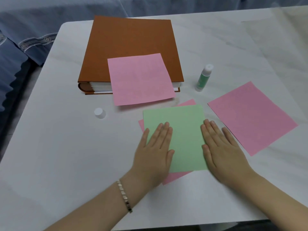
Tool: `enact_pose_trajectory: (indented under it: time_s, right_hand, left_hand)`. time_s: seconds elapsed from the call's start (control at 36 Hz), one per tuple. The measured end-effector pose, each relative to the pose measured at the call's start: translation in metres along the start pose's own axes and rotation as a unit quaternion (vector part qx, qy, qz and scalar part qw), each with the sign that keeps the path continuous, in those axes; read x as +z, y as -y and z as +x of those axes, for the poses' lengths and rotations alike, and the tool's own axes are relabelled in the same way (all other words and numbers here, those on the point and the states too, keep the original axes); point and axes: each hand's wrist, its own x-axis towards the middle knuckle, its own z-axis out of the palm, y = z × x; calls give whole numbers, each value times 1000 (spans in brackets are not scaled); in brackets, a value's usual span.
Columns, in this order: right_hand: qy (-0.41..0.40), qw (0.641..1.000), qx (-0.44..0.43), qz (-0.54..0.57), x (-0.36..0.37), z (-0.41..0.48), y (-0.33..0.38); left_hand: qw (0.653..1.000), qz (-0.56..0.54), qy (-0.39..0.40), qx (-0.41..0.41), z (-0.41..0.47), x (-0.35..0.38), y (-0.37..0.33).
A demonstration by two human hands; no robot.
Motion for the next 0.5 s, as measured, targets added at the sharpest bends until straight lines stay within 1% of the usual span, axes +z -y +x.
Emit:
enact_pose_trajectory:
  time_s: [0.11,0.19,0.33,0.5]
  right_hand:
    - [-1,1000,0,-1,-1,0,0]
    - [3,1000,1,-5,-2,0,1]
    - [13,1000,5,-13,-2,0,0]
    - [17,999,-5,-45,-10,-3,-15]
  left_hand:
    - [999,4,31,-17,-10,-5,20]
    - [999,18,37,-19,-16,-7,28]
    - [999,16,42,-27,-16,-12,30]
    - [999,26,25,-34,-9,-17,28]
